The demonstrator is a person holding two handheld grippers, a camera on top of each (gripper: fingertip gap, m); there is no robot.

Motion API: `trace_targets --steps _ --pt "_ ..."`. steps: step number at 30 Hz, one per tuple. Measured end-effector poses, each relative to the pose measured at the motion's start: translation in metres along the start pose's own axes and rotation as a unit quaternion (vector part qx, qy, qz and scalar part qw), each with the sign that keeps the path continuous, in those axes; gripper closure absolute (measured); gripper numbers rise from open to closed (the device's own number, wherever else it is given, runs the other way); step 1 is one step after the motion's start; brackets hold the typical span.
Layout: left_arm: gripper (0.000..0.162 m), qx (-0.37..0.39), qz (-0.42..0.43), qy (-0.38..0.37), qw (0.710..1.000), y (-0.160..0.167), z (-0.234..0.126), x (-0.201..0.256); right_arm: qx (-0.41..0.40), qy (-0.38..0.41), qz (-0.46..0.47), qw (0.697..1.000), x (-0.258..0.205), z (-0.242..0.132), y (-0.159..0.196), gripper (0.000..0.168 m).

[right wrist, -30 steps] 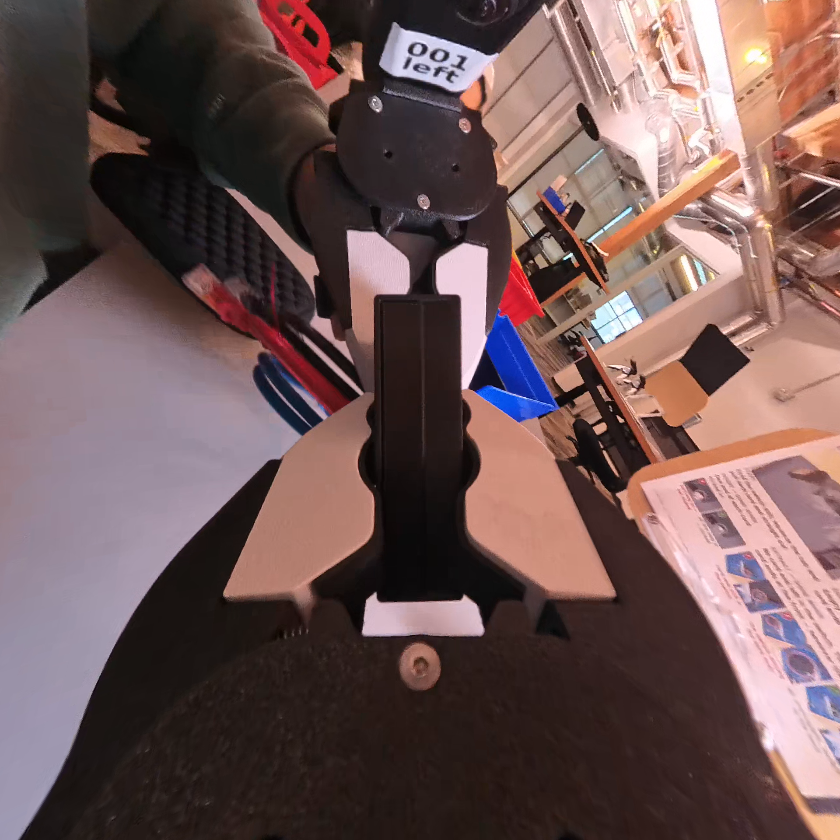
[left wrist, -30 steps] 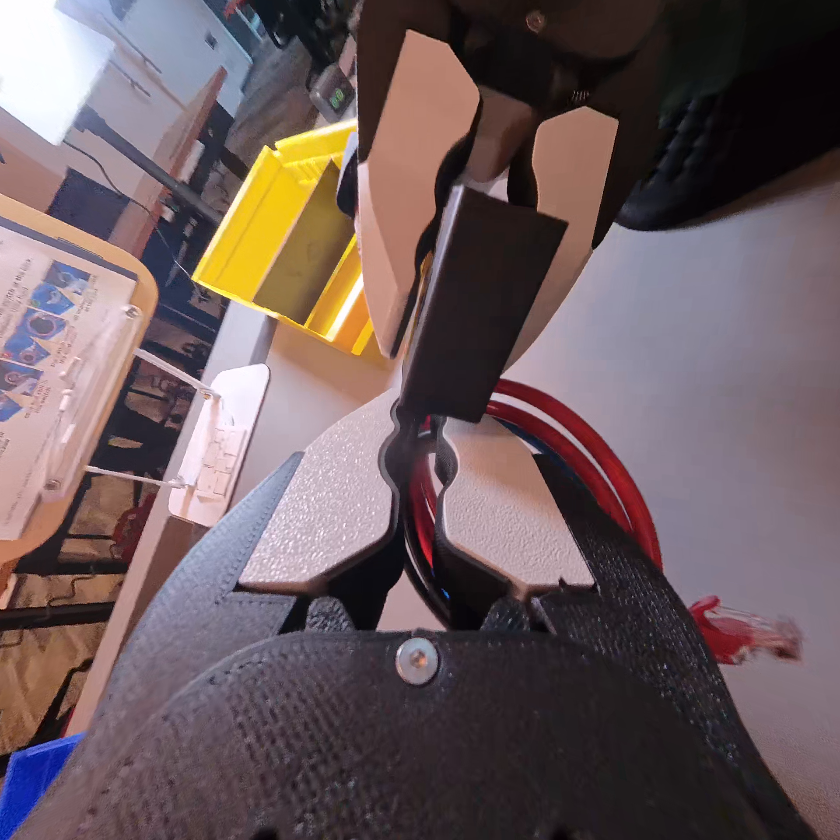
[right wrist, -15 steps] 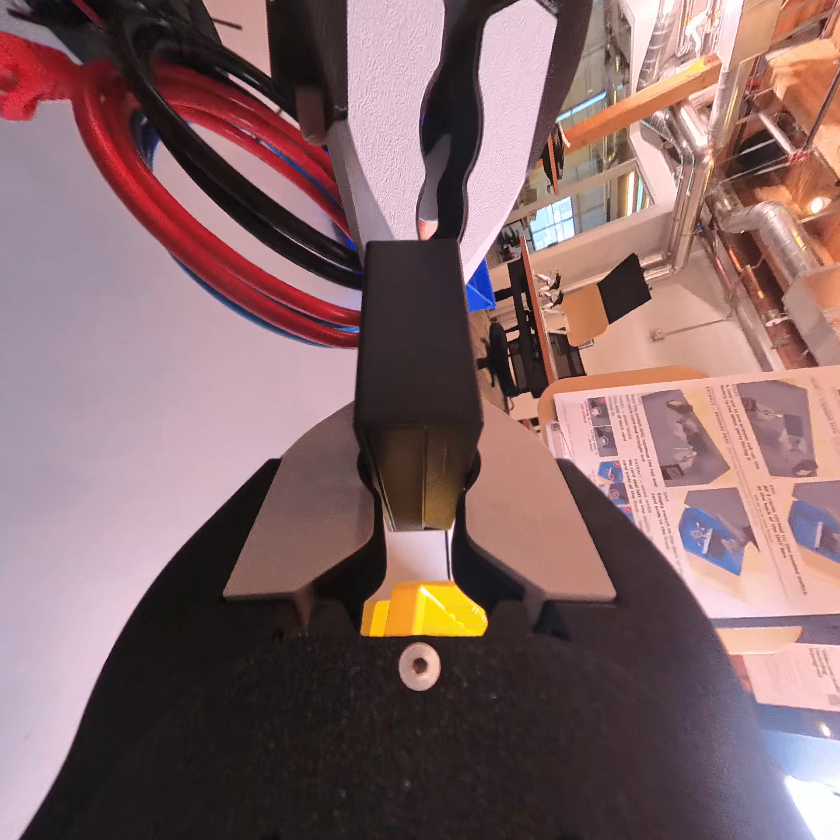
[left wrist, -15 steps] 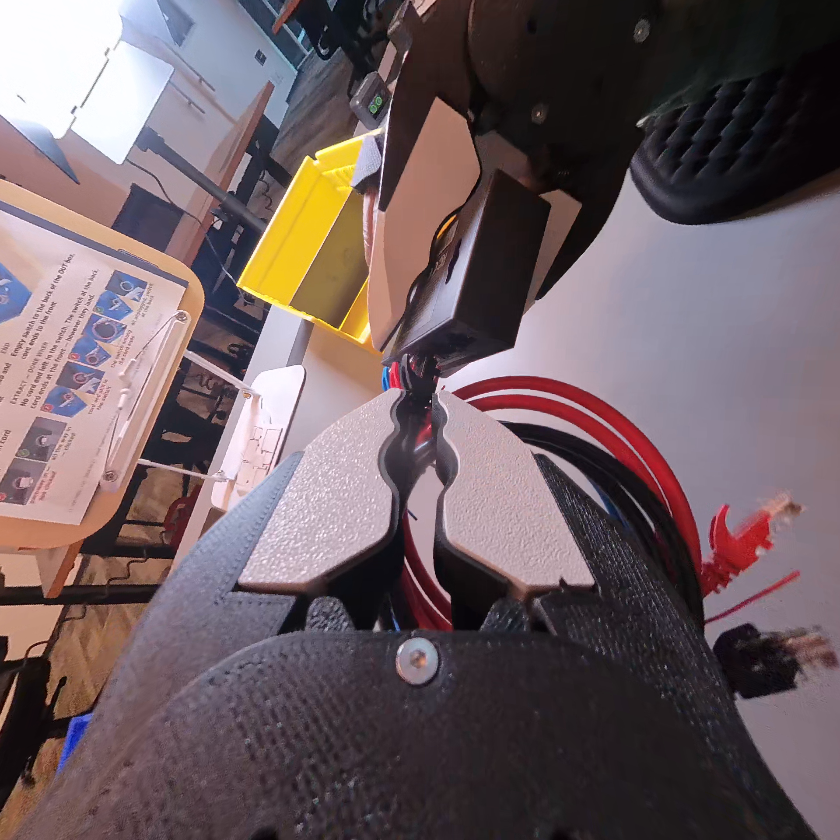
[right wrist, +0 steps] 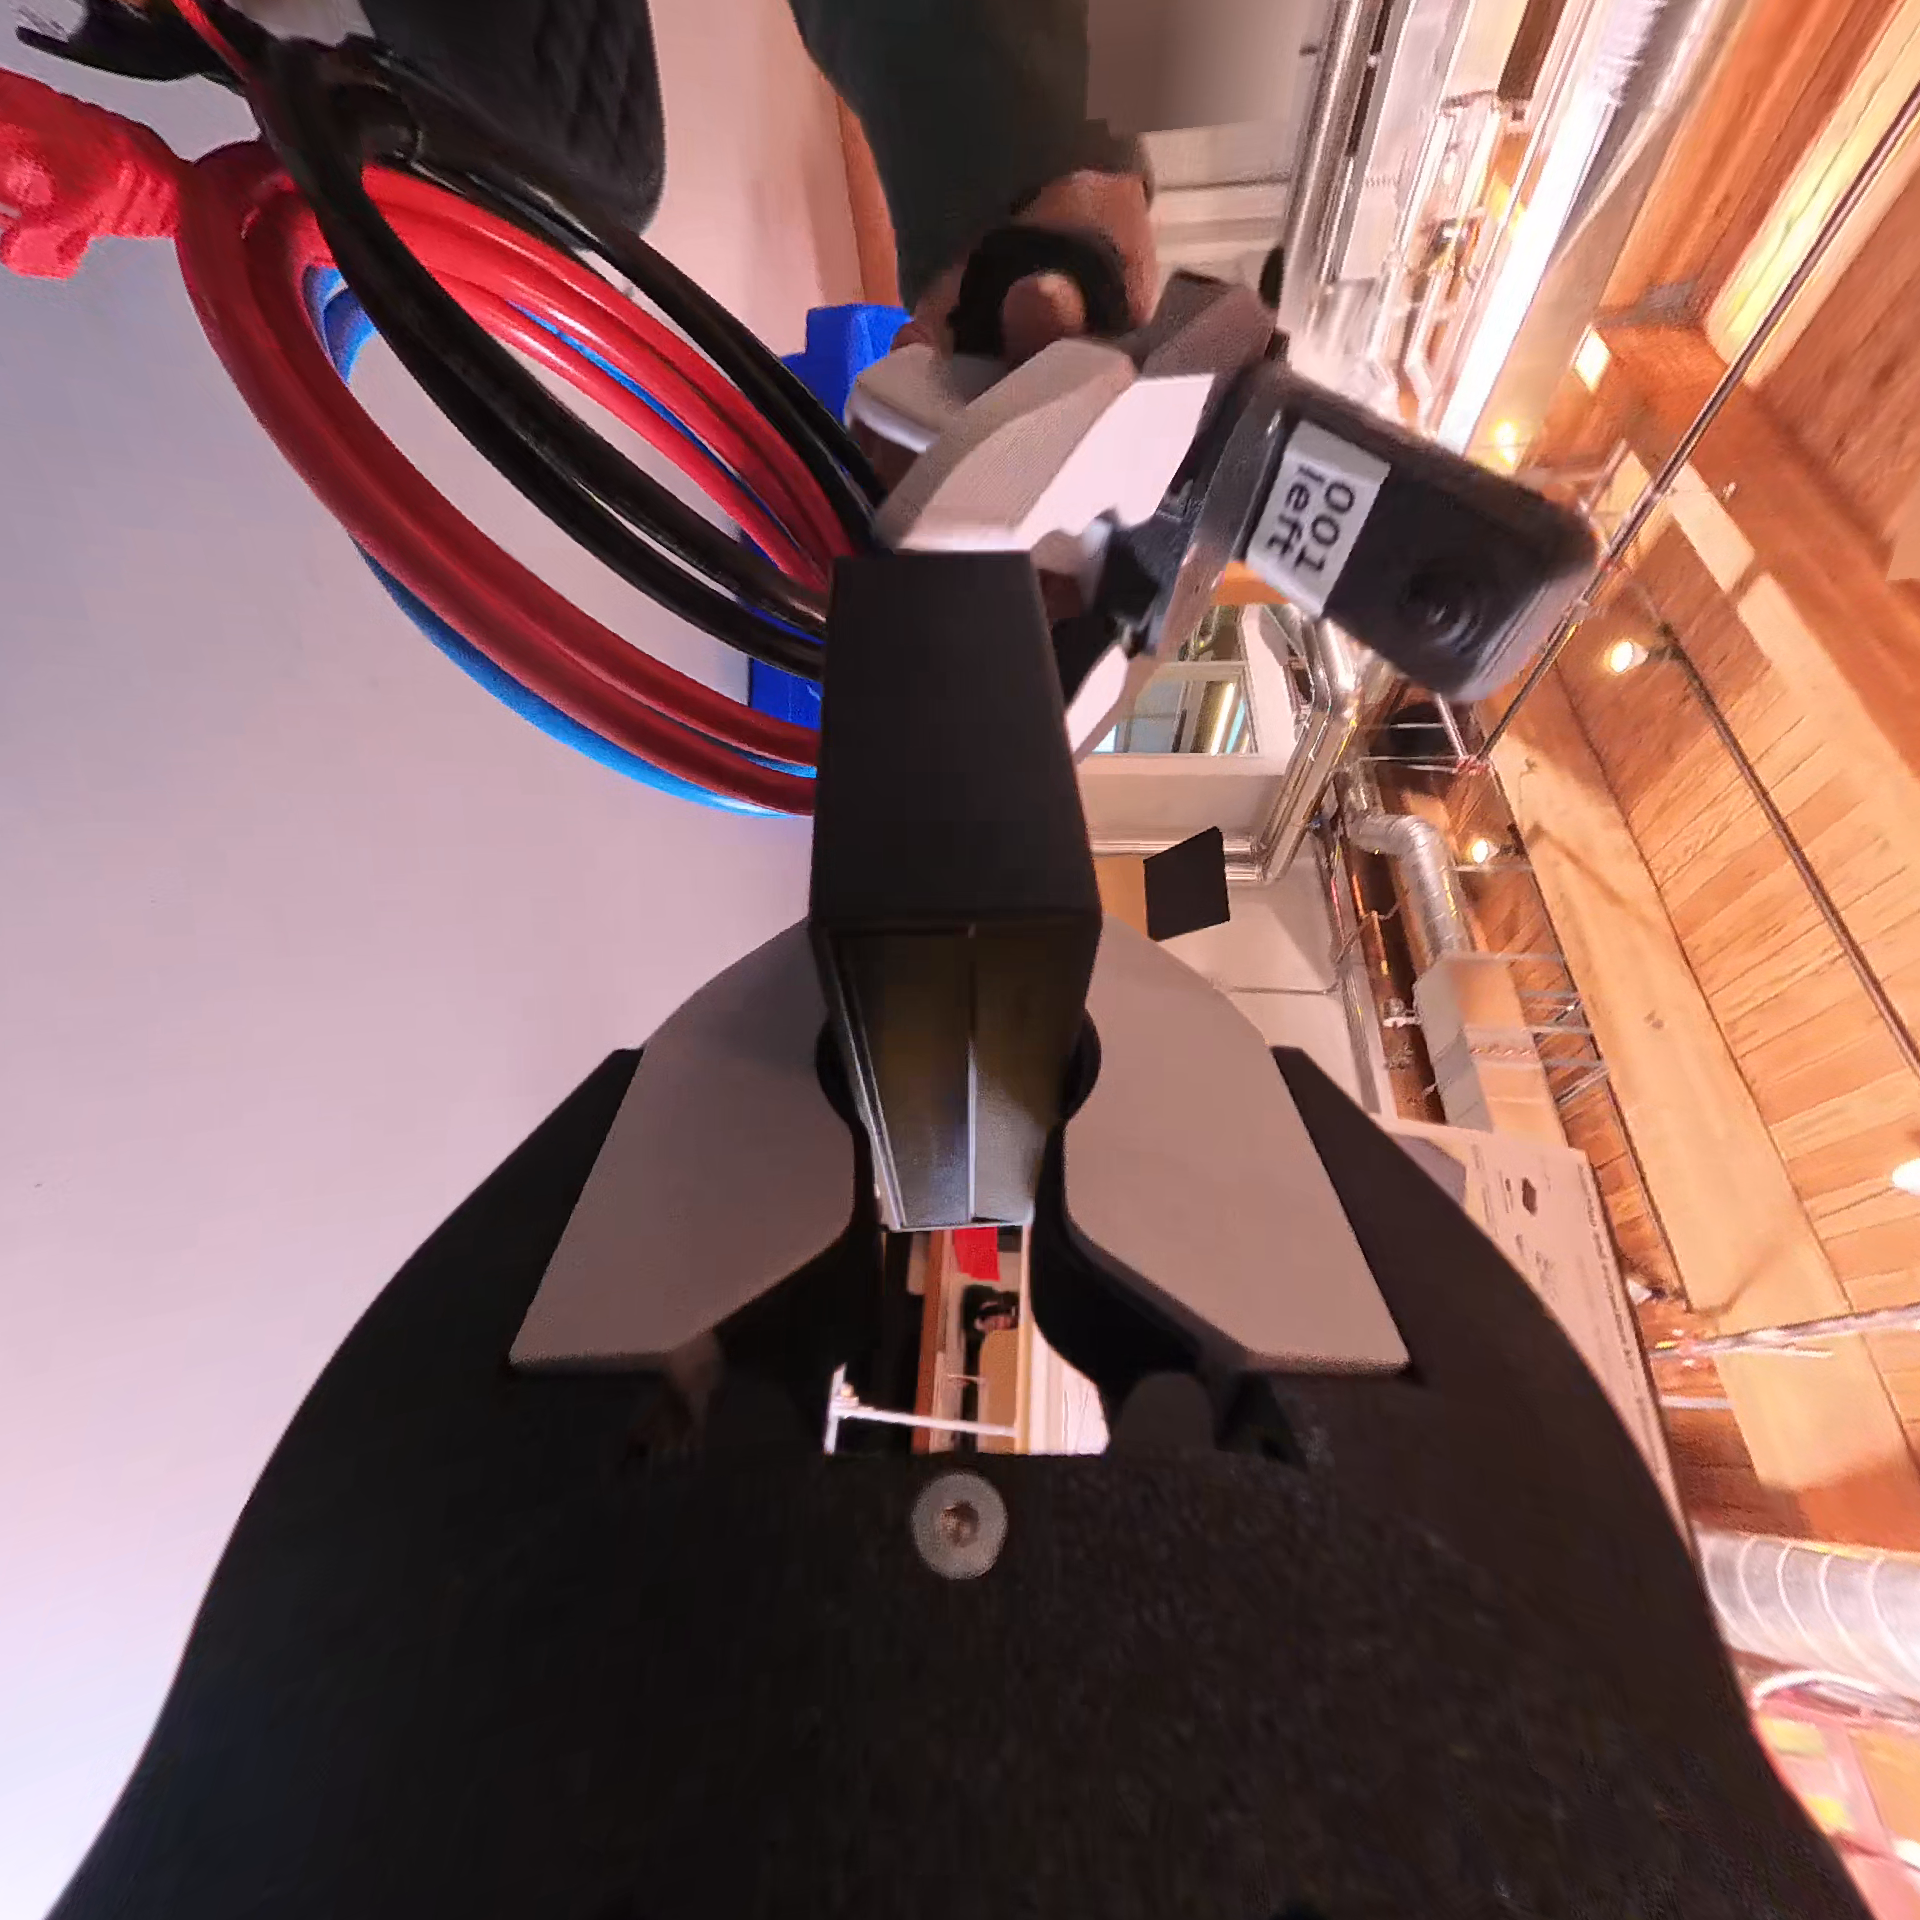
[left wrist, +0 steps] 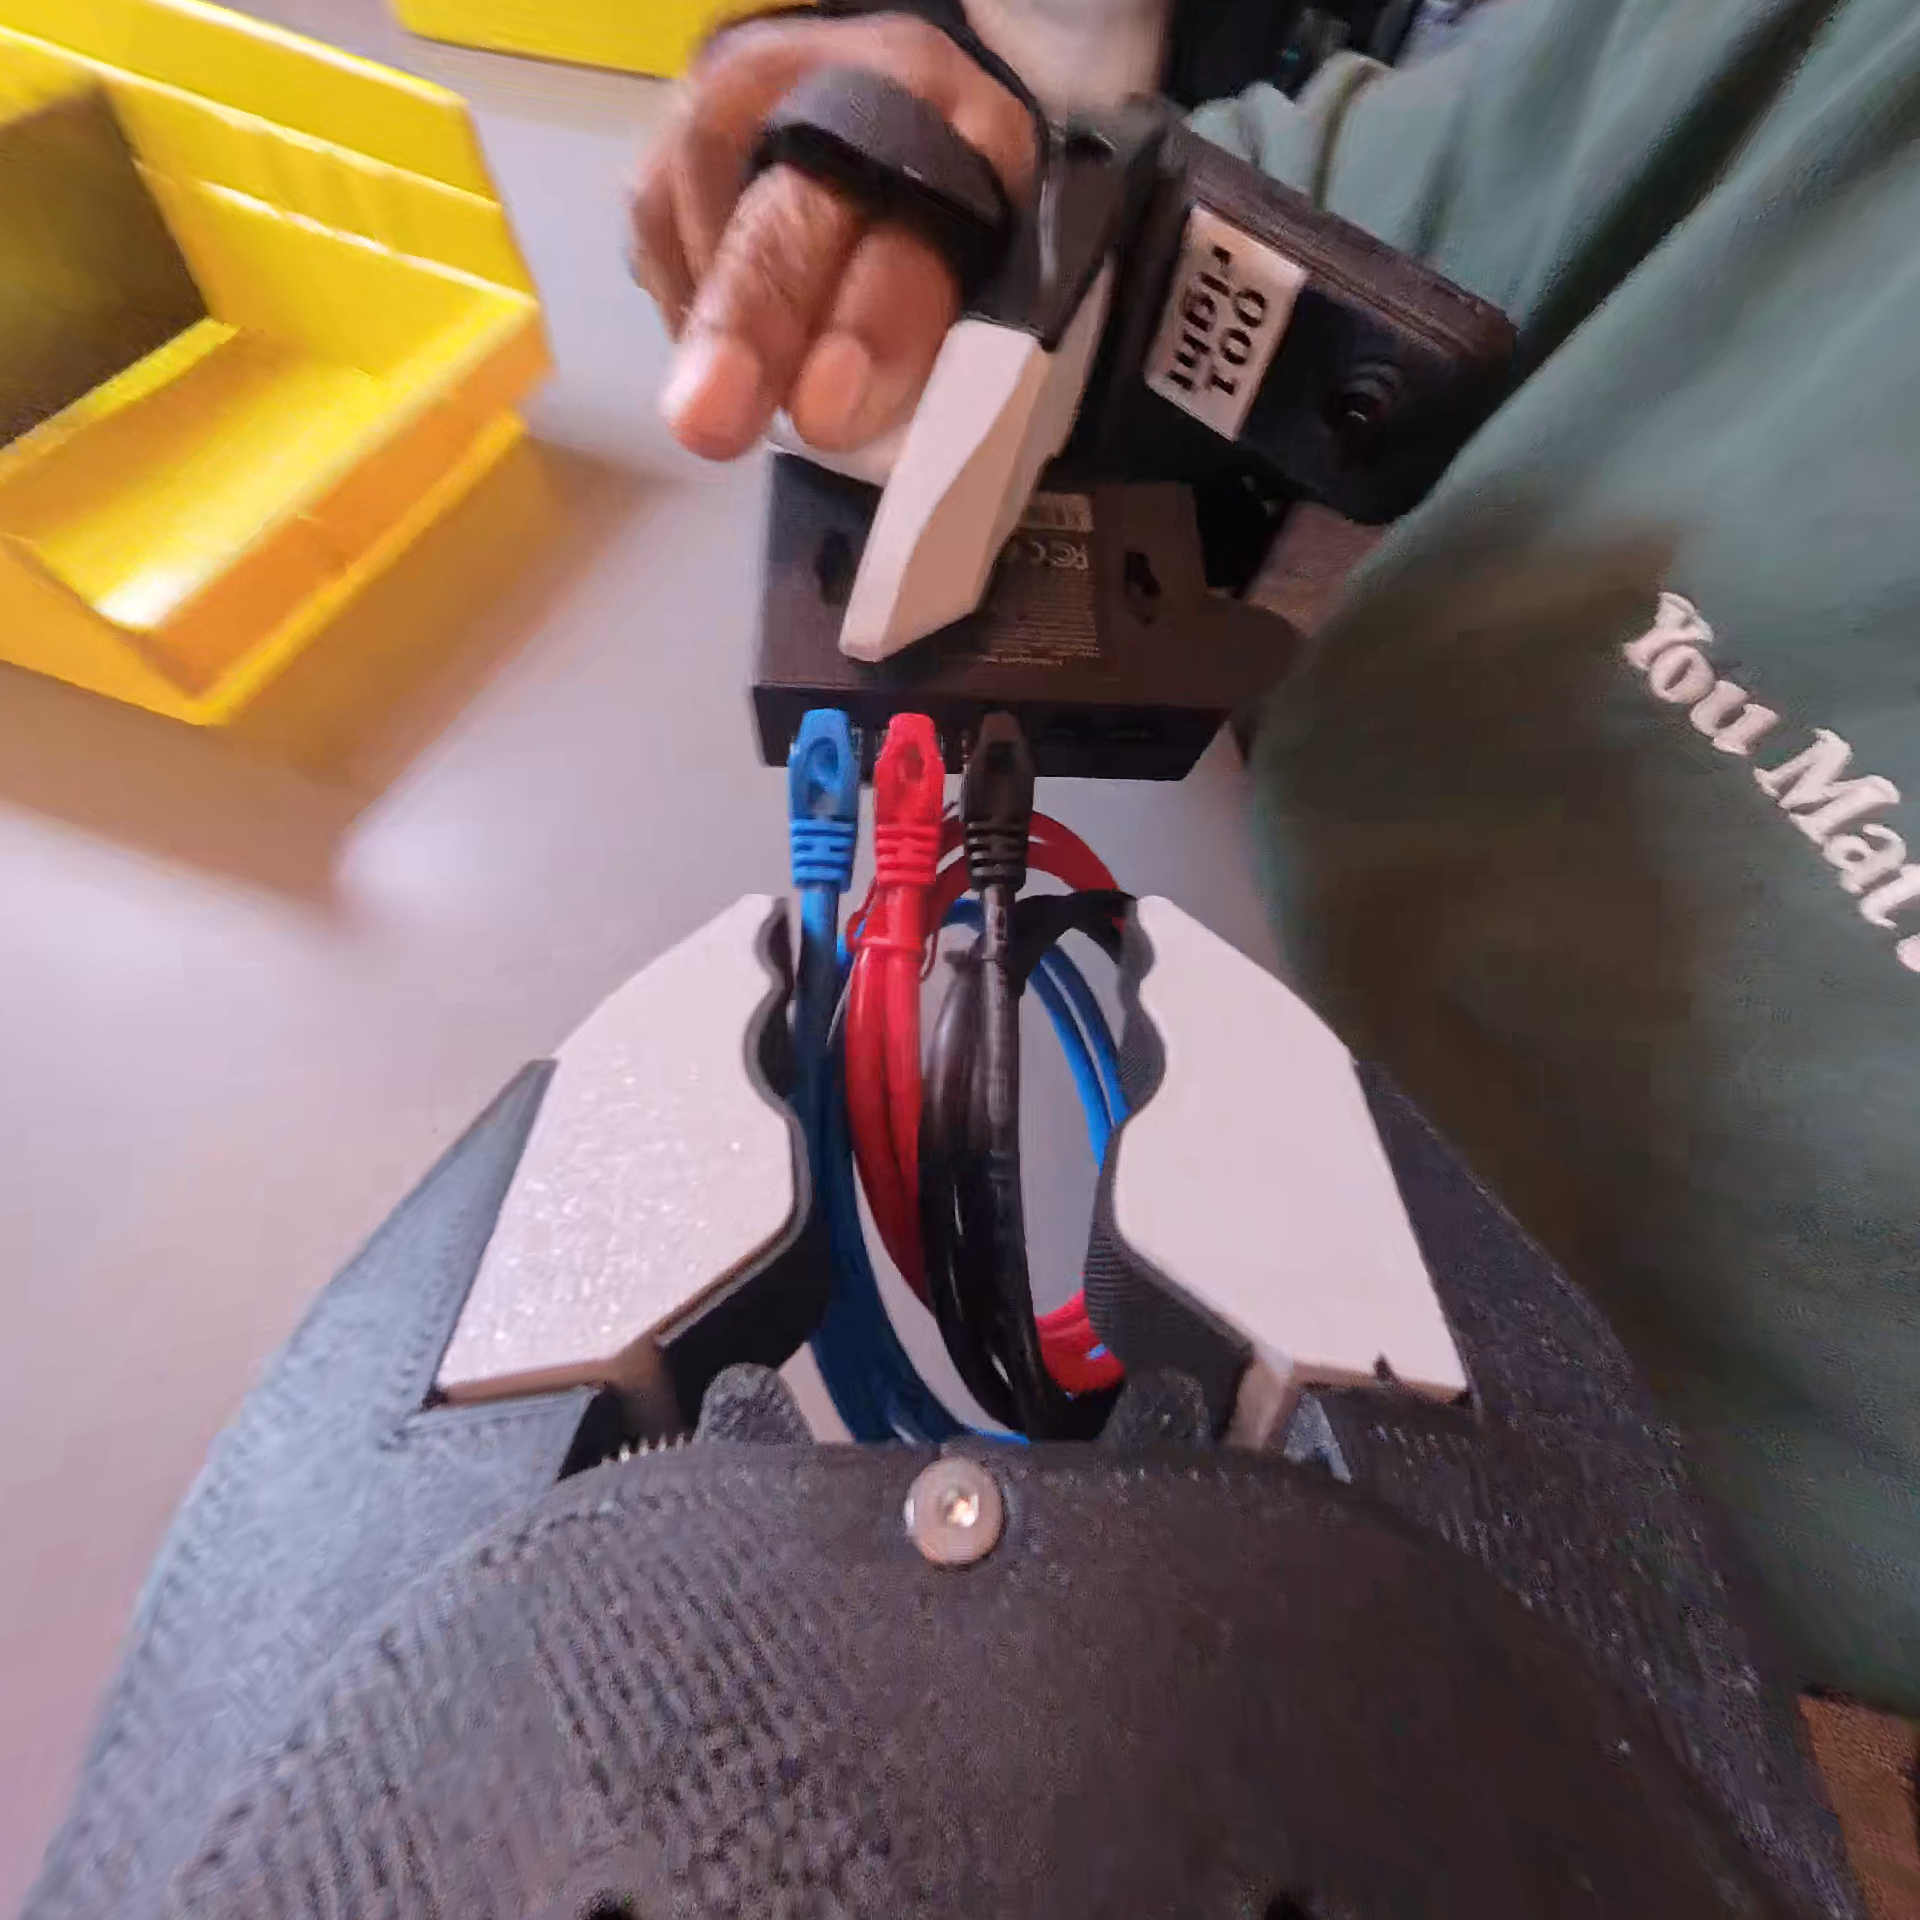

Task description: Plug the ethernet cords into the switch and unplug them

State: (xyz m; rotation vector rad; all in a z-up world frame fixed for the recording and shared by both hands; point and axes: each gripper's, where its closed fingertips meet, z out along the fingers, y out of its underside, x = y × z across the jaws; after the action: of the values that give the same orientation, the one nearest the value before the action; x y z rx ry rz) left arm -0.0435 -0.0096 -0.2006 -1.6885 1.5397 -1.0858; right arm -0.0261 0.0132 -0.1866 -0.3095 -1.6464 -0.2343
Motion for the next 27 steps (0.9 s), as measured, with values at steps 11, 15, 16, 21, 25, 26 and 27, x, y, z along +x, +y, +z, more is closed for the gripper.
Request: trace_targets --steps 11,15,16,21,25,26,27 --pt "0.129 0.059 -0.116 -0.235 0.963 -0.006 -0.032 -0.080 -0.120 -0.055 0.543 0.830 0.014 -0.025 0.091 0.096" --pt "0.129 0.081 -0.114 -0.323 0.936 -0.014 -0.047 -0.098 -0.146 -0.020 0.634 0.759 0.029 -0.013 0.079 0.085" --pt "0.129 0.078 -0.104 -0.338 0.932 -0.017 -0.046 -0.100 -0.164 -0.013 0.631 0.758 0.029 -0.007 0.076 0.083" --pt "0.128 0.063 -0.032 -0.400 0.914 -0.038 -0.037 -0.096 -0.232 0.029 0.557 0.797 0.036 0.017 0.096 0.104" --pt "0.128 0.113 -0.010 -0.391 0.913 -0.057 -0.046 -0.078 -0.213 0.022 0.517 0.829 0.046 0.017 0.098 0.105" --pt "0.124 0.119 -0.003 -0.383 0.916 -0.059 -0.046 -0.074 -0.205 0.016 0.512 0.834 0.053 0.017 0.098 0.105" --pt "0.121 0.131 0.002 -0.376 0.917 -0.062 -0.048 -0.071 -0.202 0.011 0.502 0.841 0.060 0.015 0.099 0.105"
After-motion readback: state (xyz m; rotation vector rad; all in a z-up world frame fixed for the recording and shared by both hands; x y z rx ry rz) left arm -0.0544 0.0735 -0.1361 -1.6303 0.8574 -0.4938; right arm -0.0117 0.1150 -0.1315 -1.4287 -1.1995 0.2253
